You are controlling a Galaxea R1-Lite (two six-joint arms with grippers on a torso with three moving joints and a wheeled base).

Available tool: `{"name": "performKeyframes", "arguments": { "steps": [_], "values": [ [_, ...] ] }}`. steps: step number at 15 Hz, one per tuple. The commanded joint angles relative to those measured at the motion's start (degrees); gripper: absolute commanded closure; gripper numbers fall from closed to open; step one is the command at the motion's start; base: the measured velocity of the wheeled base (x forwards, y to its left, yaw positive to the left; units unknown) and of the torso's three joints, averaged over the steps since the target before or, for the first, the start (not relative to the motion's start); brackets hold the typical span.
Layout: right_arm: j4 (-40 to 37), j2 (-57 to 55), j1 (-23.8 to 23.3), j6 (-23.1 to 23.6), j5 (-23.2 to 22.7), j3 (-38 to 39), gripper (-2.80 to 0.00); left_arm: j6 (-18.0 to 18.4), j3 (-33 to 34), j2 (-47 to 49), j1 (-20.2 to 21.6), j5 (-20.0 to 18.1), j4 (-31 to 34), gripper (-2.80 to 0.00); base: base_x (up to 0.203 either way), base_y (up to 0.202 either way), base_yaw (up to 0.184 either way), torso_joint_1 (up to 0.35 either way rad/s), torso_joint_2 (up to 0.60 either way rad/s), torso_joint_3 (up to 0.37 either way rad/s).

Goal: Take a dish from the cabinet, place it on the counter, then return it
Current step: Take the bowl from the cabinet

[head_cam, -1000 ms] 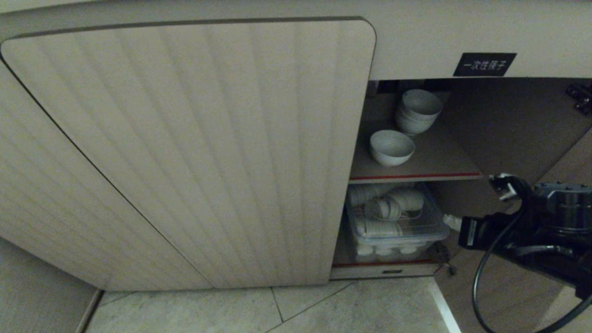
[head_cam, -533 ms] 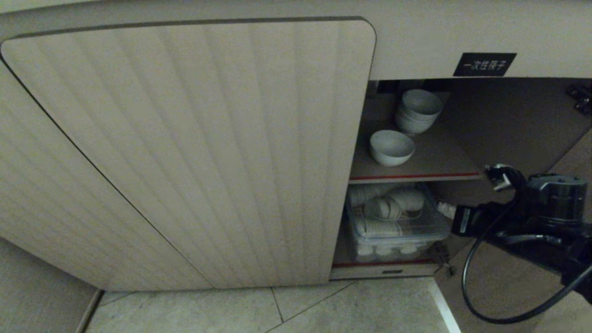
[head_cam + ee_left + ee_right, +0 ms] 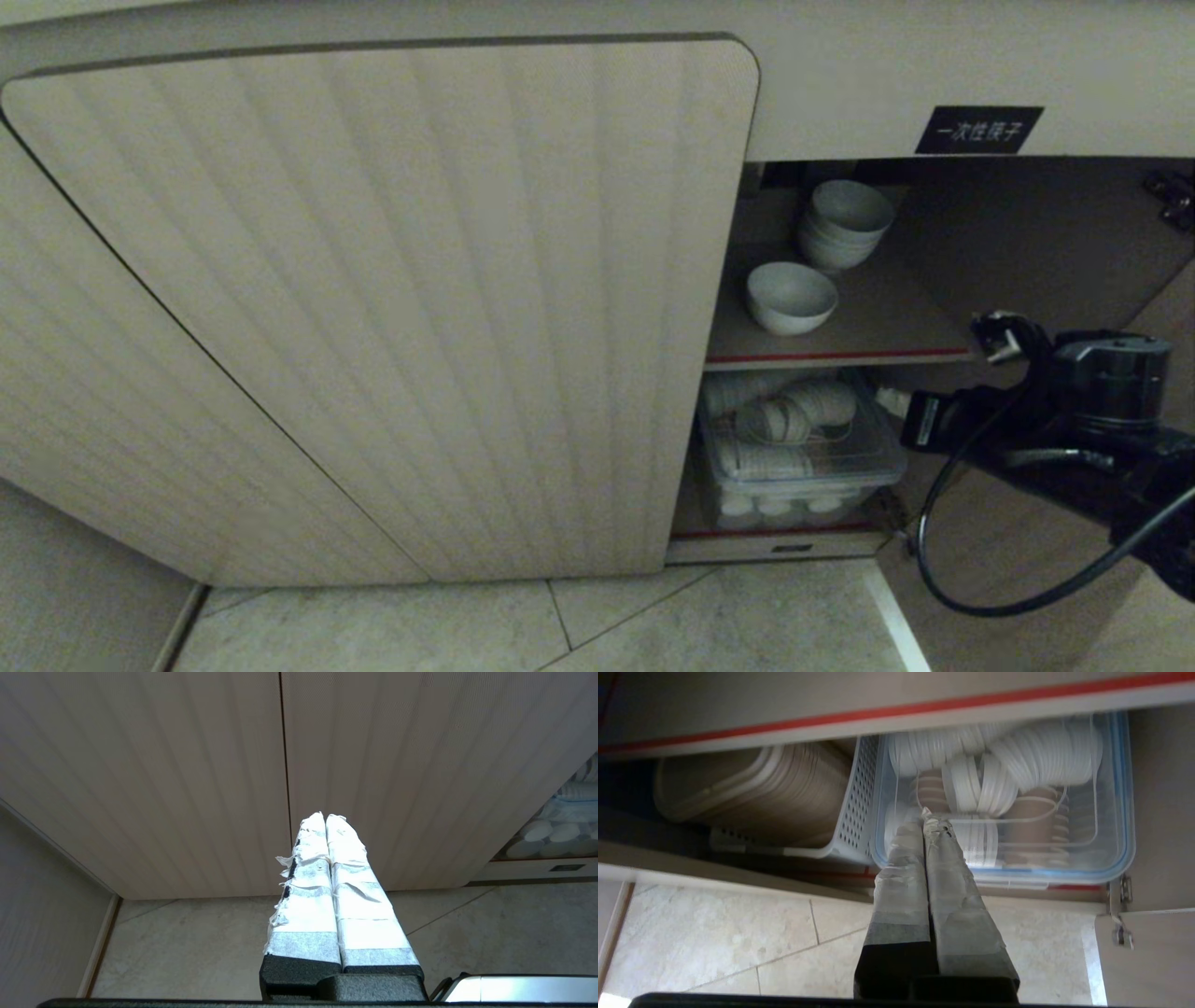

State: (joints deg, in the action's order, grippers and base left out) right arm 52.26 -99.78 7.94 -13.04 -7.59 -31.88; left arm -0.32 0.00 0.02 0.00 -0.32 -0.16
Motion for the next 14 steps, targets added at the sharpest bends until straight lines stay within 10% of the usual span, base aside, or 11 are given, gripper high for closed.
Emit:
{"name": "performKeyframes", "arguments": {
  "steps": [1,14],
  "values": [
    [0.39,-0.40,-0.10,-0.06,-0.05,-1.06,0.00,-0.03,0.00,-0.02,0.00,-0.03,-0.02,0.00,0.000,0.000,0.000,0.000,0.00,0.000],
    [-0.67,-5.21,-1.15,-0.06,0.04,-9.39,0.00,-0.03,0.00,-0.02,0.00,-0.03,-0.02,0.00,0.000,0.000,0.000,0.000,0.00,0.000]
  ]
}}
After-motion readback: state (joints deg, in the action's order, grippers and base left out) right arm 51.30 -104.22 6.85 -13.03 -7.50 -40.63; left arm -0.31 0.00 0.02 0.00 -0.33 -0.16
